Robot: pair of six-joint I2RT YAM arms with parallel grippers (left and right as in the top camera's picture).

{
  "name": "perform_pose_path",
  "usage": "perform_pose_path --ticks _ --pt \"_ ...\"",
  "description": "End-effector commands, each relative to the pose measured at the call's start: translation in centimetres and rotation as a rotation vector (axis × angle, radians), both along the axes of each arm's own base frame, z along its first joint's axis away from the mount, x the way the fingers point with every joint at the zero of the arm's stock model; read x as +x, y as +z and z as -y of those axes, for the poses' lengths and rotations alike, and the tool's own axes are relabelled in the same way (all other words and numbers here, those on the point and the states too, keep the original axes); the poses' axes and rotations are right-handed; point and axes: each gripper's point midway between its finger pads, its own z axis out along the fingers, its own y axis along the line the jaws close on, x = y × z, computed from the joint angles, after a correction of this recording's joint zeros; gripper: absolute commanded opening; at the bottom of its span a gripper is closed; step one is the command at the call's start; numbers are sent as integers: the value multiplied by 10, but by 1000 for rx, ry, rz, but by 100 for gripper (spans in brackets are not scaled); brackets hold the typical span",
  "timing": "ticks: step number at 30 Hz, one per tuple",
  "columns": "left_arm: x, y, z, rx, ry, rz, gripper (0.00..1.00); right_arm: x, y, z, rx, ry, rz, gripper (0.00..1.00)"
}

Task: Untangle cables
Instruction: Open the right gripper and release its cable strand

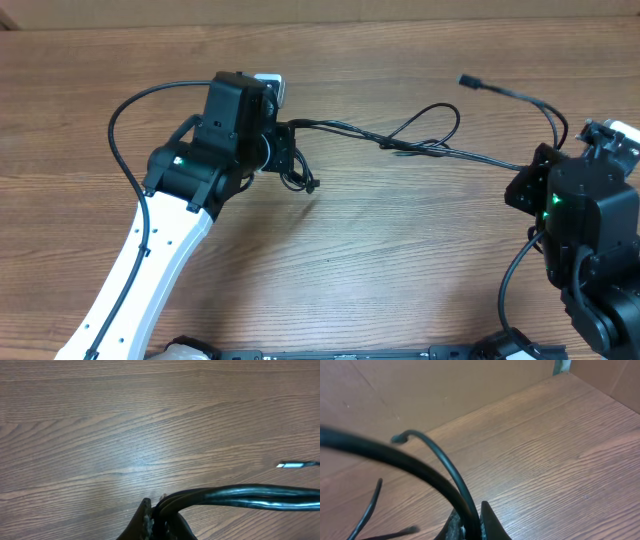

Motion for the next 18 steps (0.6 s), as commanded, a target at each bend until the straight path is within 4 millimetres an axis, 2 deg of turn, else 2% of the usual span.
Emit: perform_pose_path --ticks 1,3,4,6,8,10,12,14,18 --pt "17 4 -50 76 207 30 4 -17 21 38 -104 -162 60 4" --pt "17 4 -49 74 202 29 4 -18 19 38 -109 -162 51 4" --pt "16 4 -47 69 196 27 4 -19 18 39 -112 -163 47 10" --pt "16 4 -45 61 188 25 4 -20 16 40 -120 -166 33 38" --pt "15 4 -41 62 143 32 4 -21 12 40 -129 -164 12 49" --pt "14 7 -28 49 38 49 4 -21 7 40 -141 -161 -18 75" --pt "10 13 -7 12 -117 82 4 -20 1 37 -143 -147 -47 94" --pt "5 19 9 -19 -238 115 4 -17 -3 33 -137 -129 -64 100" --pt "-1 28 25 -73 -351 147 4 -10 -12 23 -112 -83 -99 100"
